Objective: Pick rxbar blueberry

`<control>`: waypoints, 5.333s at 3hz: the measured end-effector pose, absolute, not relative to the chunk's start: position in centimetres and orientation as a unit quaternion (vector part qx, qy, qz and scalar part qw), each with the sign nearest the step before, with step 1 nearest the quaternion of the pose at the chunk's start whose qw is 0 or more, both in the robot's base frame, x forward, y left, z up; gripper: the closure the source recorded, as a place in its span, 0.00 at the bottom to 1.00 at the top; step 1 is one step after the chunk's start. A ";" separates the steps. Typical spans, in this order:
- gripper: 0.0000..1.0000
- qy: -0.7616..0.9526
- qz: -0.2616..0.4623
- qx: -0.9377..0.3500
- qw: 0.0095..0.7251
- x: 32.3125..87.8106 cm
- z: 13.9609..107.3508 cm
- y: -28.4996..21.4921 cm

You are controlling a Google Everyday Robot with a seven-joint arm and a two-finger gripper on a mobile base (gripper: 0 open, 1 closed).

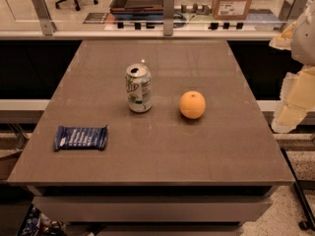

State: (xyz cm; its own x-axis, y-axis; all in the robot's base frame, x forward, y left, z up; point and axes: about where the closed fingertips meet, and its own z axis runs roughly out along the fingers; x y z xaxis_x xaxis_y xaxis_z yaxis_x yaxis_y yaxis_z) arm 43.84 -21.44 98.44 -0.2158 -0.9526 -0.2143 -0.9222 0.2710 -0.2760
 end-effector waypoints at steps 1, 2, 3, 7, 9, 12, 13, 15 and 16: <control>0.00 0.778 -0.044 -0.602 0.172 43.8 98.4 -21.4; 0.00 0.775 -0.035 -0.603 0.184 43.7 98.4 -21.2; 0.00 0.770 -0.006 -0.604 0.206 43.3 97.5 -20.6; 0.00 0.700 0.165 -0.610 0.333 41.1 90.3 -15.1; 0.15 0.662 0.224 -0.614 0.366 39.4 89.1 -11.2; 0.17 0.632 0.270 -0.623 0.373 41.0 87.1 -7.2; 0.12 0.624 0.269 -0.627 0.381 41.2 87.4 -6.5; 0.12 0.610 0.287 -0.625 0.393 40.9 86.4 -4.5; 0.15 0.602 0.295 -0.628 0.394 41.0 86.0 -3.0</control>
Offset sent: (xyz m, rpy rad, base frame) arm -0.0034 0.0054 -0.0065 0.0679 0.0004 0.0224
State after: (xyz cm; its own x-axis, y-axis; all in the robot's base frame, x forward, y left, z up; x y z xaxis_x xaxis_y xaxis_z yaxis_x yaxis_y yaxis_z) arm 40.99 -3.04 85.96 0.0996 -0.5246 -0.8455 -0.9897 0.0357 -0.1387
